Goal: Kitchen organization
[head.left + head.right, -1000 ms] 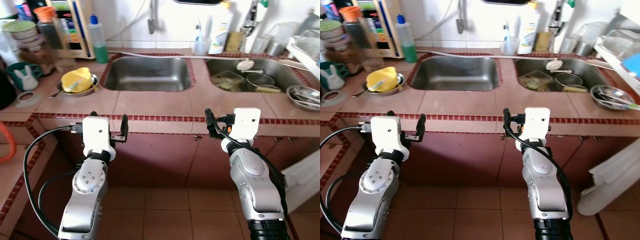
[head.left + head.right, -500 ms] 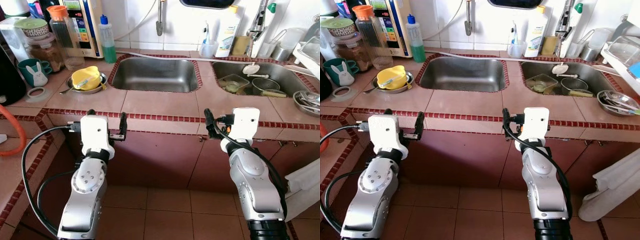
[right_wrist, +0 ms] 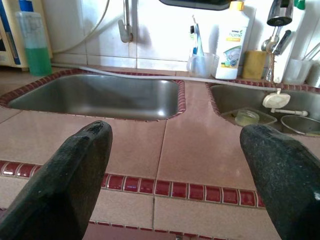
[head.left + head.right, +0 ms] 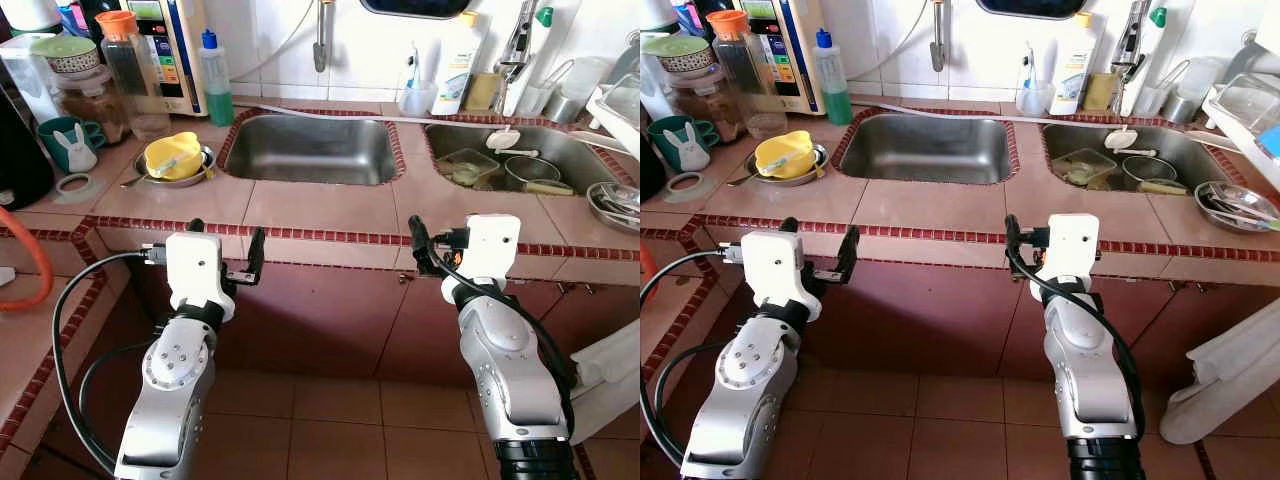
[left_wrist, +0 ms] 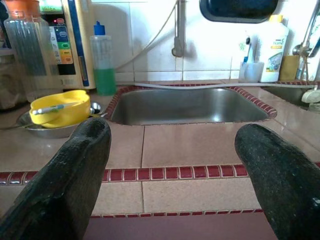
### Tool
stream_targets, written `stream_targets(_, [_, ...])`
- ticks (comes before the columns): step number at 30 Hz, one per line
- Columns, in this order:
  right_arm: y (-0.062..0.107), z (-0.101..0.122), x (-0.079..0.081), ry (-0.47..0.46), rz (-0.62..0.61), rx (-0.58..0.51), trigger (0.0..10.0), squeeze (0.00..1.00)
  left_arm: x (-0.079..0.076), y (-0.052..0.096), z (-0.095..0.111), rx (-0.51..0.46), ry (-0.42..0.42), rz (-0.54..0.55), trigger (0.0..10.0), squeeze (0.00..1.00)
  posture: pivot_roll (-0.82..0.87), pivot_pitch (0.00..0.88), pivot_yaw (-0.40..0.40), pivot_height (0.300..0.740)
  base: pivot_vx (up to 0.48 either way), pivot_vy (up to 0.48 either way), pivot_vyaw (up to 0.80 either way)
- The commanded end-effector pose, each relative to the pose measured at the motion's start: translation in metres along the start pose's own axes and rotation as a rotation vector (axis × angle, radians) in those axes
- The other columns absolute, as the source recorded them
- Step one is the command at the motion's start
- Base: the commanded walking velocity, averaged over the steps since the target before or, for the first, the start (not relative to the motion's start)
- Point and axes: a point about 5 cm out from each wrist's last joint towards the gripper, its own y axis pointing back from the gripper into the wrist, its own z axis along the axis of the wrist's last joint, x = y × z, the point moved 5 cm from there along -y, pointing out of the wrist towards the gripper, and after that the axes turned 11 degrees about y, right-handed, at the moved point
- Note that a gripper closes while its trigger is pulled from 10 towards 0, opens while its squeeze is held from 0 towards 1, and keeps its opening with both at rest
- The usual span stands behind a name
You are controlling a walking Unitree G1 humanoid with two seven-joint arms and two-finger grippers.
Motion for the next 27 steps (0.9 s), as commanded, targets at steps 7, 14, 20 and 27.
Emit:
stream_targets(7, [-0.0008, 0.0039, -0.0005, 0.006, 0.001, -0.016, 10.0, 0.00, -0.0027, 0.0009, 0.0040, -0.012, 0.009, -0.019, 10.0, 0.00, 0.04, 0.000, 0.014, 0.740, 0.252, 0.000, 0.00])
stream_targets(14, [-0.0010, 0.0040, -0.0001, 0.005, 0.002, -0.016, 10.0, 0.00, -0.0029, 0.0010, 0.0036, -0.011, 0.016, -0.022, 10.0, 0.00, 0.04, 0.000, 0.014, 0.740, 0.253, 0.000, 0.00])
stream_targets(20, [-0.0014, 0.0039, 0.0002, 0.005, 0.004, -0.017, 10.0, 0.00, -0.0030, 0.0007, 0.0032, -0.009, 0.019, -0.021, 10.0, 0.00, 0.03, 0.000, 0.013, 0.740, 0.253, 0.000, 0.00])
stream_targets(27, [-0.0015, 0.0046, 0.0011, 0.005, 0.008, -0.020, 10.0, 0.00, -0.0026, 0.0009, 0.0027, -0.007, 0.024, -0.016, 10.0, 0.00, 0.04, 0.000, 0.014, 0.740, 0.253, 0.000, 0.00])
